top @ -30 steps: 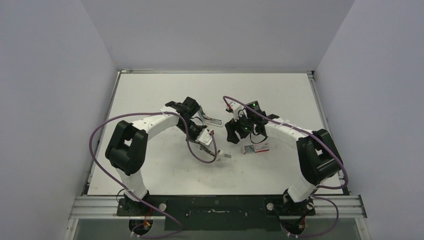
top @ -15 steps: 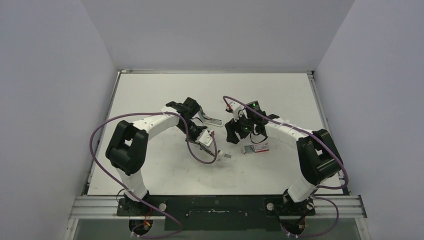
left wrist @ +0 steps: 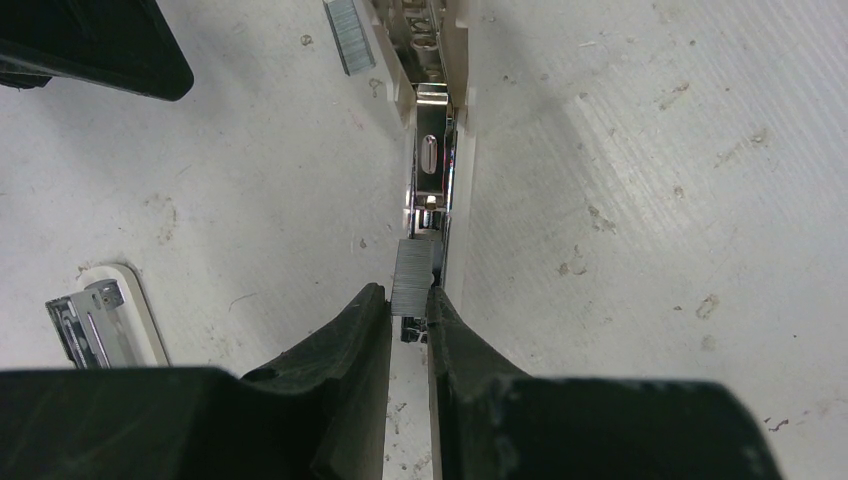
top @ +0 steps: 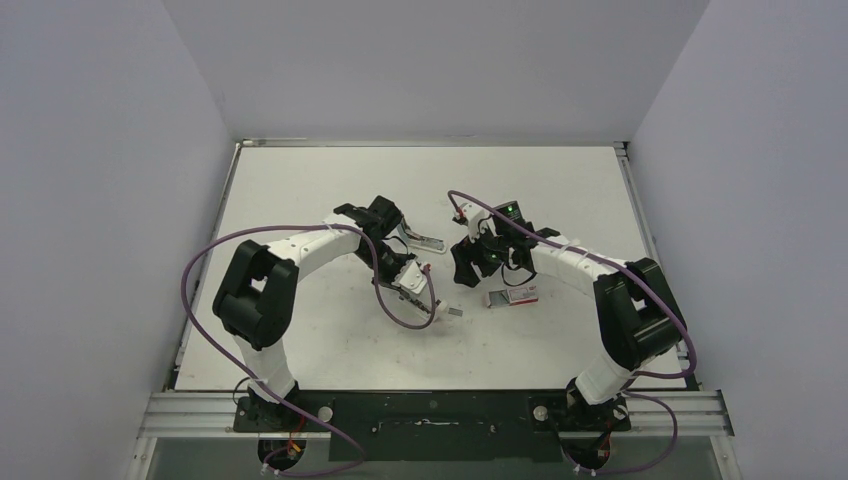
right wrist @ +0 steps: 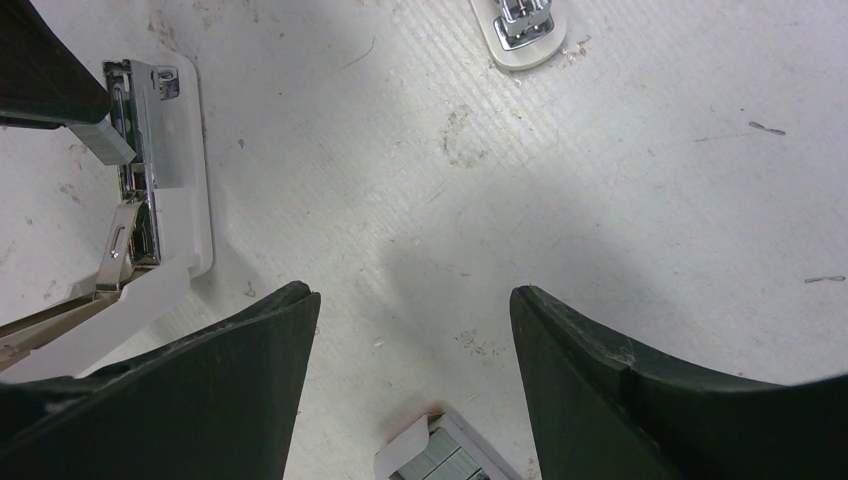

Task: Load the staples into the stapler
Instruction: Install the staple into the stapler.

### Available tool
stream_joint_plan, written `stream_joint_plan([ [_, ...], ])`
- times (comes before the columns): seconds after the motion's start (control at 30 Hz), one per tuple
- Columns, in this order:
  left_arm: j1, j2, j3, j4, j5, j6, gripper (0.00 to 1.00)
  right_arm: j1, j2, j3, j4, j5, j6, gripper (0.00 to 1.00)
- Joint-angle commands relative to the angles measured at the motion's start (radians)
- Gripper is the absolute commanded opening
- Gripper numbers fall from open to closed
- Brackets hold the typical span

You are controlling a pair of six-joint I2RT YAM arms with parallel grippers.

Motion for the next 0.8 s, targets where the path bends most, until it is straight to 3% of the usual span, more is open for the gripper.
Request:
stream_joint_plan([
  [0.0, -0.004, 0.006, 0.009, -0.015, 0.002, 0.001, 0.0, -0.009, -0.023, 0.008, 0.034, -0.022, -0.001, 0.71],
  [0.77, -0.004, 0.009, 0.022, -0.019, -0.006, 0.001, 0.0, -0.014, -0.021, 0.007, 0.035, -0.03, 0.0, 0.71],
])
